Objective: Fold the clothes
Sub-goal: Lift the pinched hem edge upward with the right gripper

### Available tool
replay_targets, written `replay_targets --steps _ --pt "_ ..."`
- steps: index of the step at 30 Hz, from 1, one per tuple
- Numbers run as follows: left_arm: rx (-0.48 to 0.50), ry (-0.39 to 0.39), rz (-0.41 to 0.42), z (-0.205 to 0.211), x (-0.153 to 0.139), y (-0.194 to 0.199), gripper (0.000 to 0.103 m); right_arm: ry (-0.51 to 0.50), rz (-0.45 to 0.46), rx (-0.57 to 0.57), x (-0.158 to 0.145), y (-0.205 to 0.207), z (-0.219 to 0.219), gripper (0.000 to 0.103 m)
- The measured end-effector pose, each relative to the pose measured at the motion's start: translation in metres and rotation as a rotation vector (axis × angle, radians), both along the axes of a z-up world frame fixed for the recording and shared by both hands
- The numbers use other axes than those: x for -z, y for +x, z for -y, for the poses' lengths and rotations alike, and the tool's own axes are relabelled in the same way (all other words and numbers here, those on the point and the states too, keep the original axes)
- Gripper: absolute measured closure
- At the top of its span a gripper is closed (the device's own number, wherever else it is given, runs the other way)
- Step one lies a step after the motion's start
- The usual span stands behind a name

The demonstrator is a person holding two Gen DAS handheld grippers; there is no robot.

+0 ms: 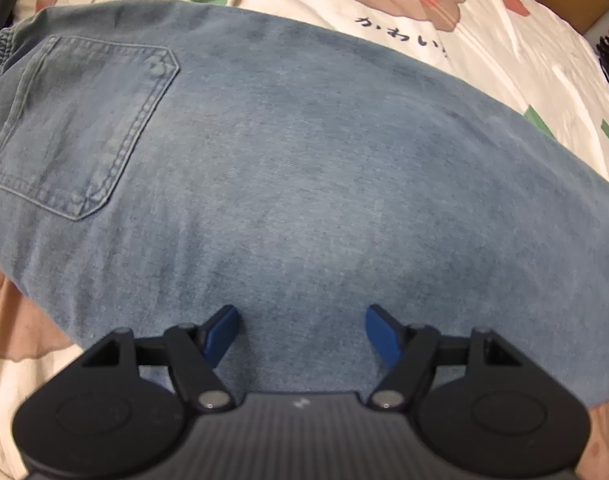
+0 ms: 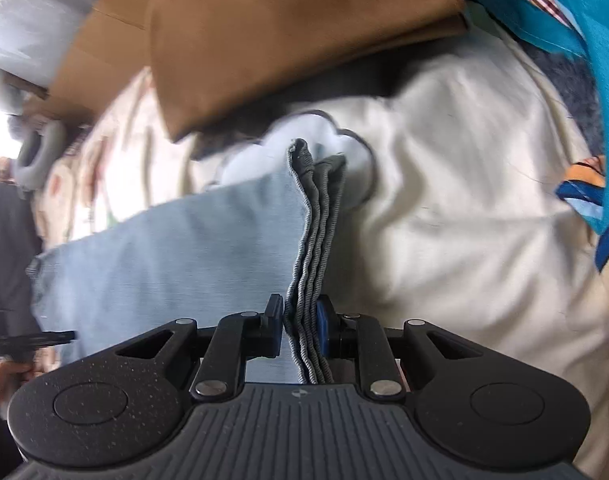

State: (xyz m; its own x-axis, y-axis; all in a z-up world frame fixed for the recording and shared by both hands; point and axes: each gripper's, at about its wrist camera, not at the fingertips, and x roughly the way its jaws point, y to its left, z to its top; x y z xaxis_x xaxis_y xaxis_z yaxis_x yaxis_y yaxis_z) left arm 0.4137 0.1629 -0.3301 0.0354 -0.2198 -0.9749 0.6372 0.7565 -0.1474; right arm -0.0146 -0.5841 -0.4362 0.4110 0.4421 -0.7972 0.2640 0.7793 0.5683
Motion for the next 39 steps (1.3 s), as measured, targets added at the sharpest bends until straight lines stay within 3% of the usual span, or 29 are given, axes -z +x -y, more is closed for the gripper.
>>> replay_targets --steps 5,7,18,21,24,29,31,33,34,36,39 --pt "-0.002 0.0 0.0 -0.002 -0.003 -0.001 0.03 0.008 -0.015 0.002 0.011 0.005 -0.001 0.079" --pt "0.004 -0.001 0.0 -0.002 -0.004 -0.002 0.03 0.012 -0.022 0.004 0.017 0.006 0.0 0.071" --pt "0.005 -0.007 -0.006 -0.013 -0.007 -0.002 0.03 0.025 -0.041 -0.02 0.034 0.014 0.001 0.071" --pt "-0.001 -0.01 -0.007 -0.015 -0.008 -0.003 0.03 0.022 -0.039 -0.053 0.031 0.017 -0.003 0.087" --pt "-0.007 -0.014 -0.007 -0.018 -0.008 -0.004 0.03 0.009 -0.039 -0.073 0.028 0.018 -0.005 0.087" --pt "-0.024 -0.021 -0.01 -0.022 -0.009 -0.005 0.03 -0.002 -0.056 -0.075 0.032 0.022 -0.006 0.082" --pt "-0.032 -0.024 -0.01 -0.024 -0.01 -0.005 0.03 0.002 -0.058 -0.071 0.034 0.025 -0.007 0.07" --pt "-0.041 -0.027 -0.01 -0.026 -0.011 -0.006 0.03 0.014 -0.064 -0.066 0.037 0.027 -0.008 0.07" --pt "-0.049 -0.029 -0.01 -0.027 -0.011 -0.006 0.03 0.024 -0.076 -0.055 0.038 0.028 -0.006 0.072" --pt "-0.065 -0.033 -0.011 -0.029 -0.012 -0.007 0.03 0.025 -0.096 -0.053 0.038 0.031 -0.006 0.091" --pt "-0.083 -0.038 -0.011 -0.032 -0.014 -0.008 0.03 -0.002 -0.113 -0.063 0.032 0.034 -0.009 0.094"
